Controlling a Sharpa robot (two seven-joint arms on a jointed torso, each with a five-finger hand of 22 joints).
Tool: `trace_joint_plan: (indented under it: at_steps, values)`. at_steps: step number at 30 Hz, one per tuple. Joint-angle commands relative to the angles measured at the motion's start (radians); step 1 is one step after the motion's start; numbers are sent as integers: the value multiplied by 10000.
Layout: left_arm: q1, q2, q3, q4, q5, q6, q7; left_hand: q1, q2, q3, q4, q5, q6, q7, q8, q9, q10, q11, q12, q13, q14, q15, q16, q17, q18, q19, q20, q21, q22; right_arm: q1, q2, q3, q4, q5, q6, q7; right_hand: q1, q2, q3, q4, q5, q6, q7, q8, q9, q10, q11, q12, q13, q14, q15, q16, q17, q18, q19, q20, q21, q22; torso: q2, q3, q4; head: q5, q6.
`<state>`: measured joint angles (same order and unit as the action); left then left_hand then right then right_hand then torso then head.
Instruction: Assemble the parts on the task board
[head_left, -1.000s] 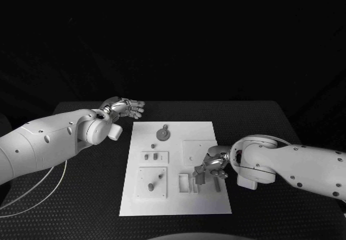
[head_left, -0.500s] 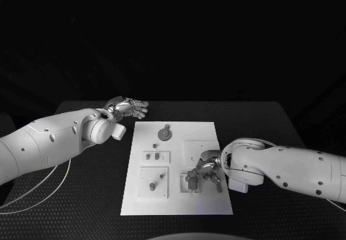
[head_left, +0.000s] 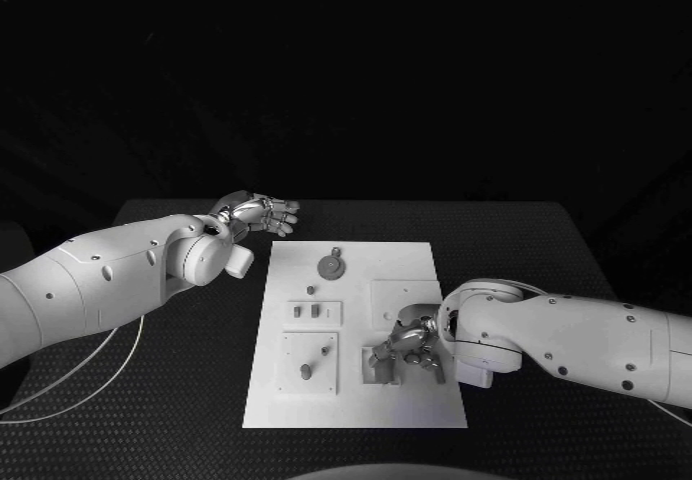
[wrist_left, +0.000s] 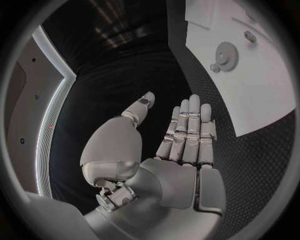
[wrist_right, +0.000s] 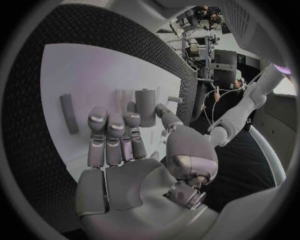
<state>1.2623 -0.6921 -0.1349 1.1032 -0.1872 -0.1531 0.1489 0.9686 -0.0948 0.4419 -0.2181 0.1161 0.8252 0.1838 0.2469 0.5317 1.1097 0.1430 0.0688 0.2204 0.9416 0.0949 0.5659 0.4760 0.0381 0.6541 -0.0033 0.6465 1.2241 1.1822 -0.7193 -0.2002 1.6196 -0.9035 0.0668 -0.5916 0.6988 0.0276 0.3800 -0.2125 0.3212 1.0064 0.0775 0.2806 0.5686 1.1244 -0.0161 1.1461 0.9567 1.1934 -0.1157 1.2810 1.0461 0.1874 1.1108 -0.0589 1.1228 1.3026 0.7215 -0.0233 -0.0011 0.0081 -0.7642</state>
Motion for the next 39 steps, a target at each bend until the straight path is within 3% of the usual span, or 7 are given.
trace_joint_plan:
  at_steps: [1,20,32,36,39]
  values:
    - [11,16,7,36,-42,140,71,-41,49,9,-10,42,-39,-51,44,-18,0,42,6,-16,72,-14,-65,17,158,64,-27,-44,9,-32,59,-10,-10,34,69,57,-102,-35,59,19,-68,214,121,-35,-2,26,-54,0,-4,15,-72,-40,11,744,-14,70,36,4,-1,3,-8,28,-14]
    - [13,-30,7,51,-42,145,51,-45,51,8,-7,41,-41,-49,49,-22,0,42,7,-20,74,-14,-80,37,158,64,-28,-51,17,-128,192,-17,-208,67,-2,114,-348,-180,58,76,-157,227,113,-67,-3,23,-63,6,-5,26,-85,-59,55,744,-20,64,57,-8,-8,0,-6,106,-47]
    - [14,-27,7,51,-42,164,49,-48,56,8,-2,40,-41,-48,52,-25,1,42,8,-24,76,-14,-90,50,157,66,-28,-56,22,-154,222,-22,-284,54,-334,182,-531,-232,42,131,-171,222,114,-92,-1,11,-63,-1,-13,23,-87,-81,82,744,-34,51,55,-25,-9,2,-16,128,-36]
    - [14,-25,7,50,-42,167,47,-47,58,9,-2,40,-39,-49,54,-25,1,42,8,-24,76,-14,-93,53,157,66,-28,-57,24,-157,228,-22,-281,53,-354,239,-794,-332,-192,1,-87,189,114,-125,8,-17,-59,-8,-17,7,-91,-101,117,744,-70,26,55,-36,-5,5,-9,136,-38]
    - [14,-27,7,46,-42,166,46,-46,57,9,-2,40,-39,-50,56,-25,1,41,8,-25,77,-14,-95,57,157,66,-29,-58,25,-162,235,-22,-270,52,-276,290,-903,-550,-304,-155,-366,147,122,-161,13,-59,-57,-26,-25,-20,-90,-138,139,744,-107,-13,32,-60,-10,6,-8,137,-37]
